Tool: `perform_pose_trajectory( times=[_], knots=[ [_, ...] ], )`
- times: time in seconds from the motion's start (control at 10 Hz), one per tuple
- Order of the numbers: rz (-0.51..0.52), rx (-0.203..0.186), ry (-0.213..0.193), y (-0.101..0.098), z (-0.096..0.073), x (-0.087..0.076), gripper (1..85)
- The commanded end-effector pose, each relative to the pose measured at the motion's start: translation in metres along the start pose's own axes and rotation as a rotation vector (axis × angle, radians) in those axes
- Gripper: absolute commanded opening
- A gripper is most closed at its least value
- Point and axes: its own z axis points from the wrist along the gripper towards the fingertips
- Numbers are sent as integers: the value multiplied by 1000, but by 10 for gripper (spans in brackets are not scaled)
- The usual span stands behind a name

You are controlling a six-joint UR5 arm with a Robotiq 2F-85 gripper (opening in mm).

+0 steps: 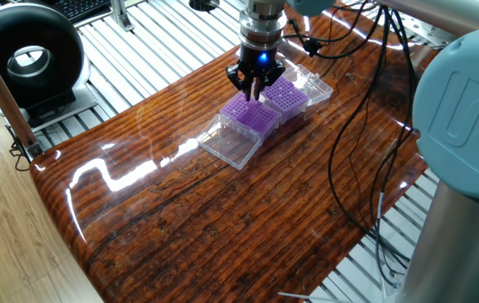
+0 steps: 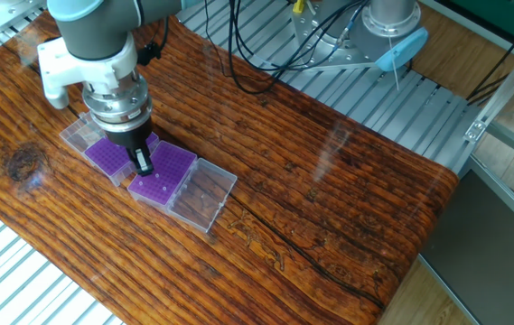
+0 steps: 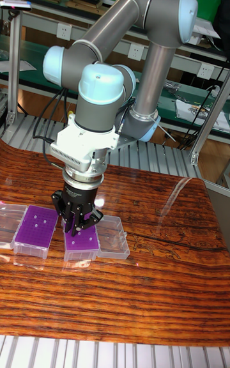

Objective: Transfer all small pipette tips from one holder to another

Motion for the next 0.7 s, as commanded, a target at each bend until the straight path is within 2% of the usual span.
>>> perform_pose_trajectory(
  times=[0.0,0.6],
  knots=[
    [10,-10,4,-1,0,1,230],
    [-3,-21,10,-7,-1,6,233]
  ],
)
